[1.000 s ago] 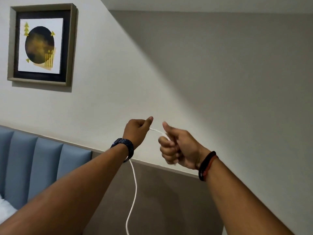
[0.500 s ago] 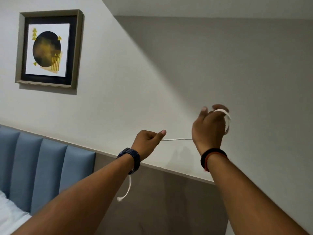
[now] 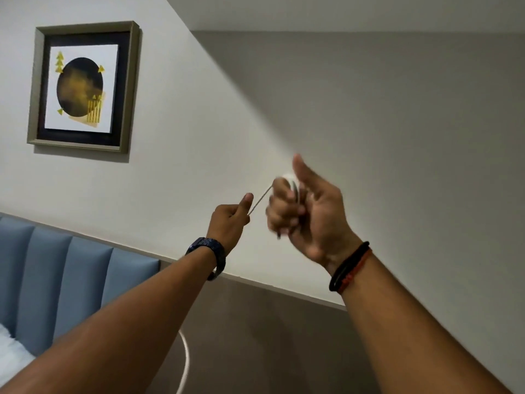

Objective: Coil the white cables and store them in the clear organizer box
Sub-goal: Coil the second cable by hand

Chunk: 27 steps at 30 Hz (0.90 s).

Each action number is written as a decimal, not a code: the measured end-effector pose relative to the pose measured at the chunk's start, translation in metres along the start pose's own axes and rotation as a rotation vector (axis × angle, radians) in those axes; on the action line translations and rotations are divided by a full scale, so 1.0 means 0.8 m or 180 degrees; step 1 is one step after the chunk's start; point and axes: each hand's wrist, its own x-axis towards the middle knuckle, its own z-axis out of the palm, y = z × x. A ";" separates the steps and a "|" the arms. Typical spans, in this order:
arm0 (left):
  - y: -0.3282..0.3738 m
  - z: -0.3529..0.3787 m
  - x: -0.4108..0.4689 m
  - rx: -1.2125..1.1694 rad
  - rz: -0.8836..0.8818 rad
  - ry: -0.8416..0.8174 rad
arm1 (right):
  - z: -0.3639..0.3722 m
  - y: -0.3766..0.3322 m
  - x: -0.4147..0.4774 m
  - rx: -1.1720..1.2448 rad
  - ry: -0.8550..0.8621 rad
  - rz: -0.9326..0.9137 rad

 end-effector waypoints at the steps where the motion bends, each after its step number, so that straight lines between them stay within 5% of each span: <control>1: 0.000 0.005 -0.003 -0.0064 -0.0015 -0.0066 | 0.005 -0.006 0.005 0.0184 0.0295 -0.0360; 4: -0.001 0.014 -0.013 -0.0006 0.0059 -0.0410 | -0.006 -0.006 0.030 0.0371 0.1735 -0.1238; 8: -0.006 0.020 -0.023 0.0232 0.0243 -0.0847 | -0.043 0.000 0.038 -0.1330 0.4127 -0.1986; 11: -0.003 0.020 -0.023 0.0393 0.0359 -0.0809 | -0.075 0.030 0.027 -0.3409 0.4088 -0.1491; 13: -0.003 0.015 -0.017 0.0406 0.0466 -0.0682 | -0.094 0.053 0.014 -0.5179 0.3496 -0.0782; 15: -0.004 0.010 -0.010 0.0419 0.0573 -0.0580 | -0.103 0.073 0.002 -0.5773 0.2596 0.0153; 18: -0.007 0.003 0.004 0.0523 0.0648 -0.0375 | -0.092 0.084 -0.012 -0.4421 0.1304 0.1554; 20: -0.011 -0.001 0.013 0.0489 0.0565 -0.0159 | -0.076 0.079 -0.014 -0.3048 0.0688 0.1895; 24: -0.025 0.004 0.014 0.0128 0.0172 -0.0014 | -0.042 0.049 -0.002 -0.0668 -0.0211 0.1221; 27: -0.029 0.022 -0.001 -0.0160 0.0065 -0.0257 | -0.013 0.031 0.012 0.0191 0.0068 0.0205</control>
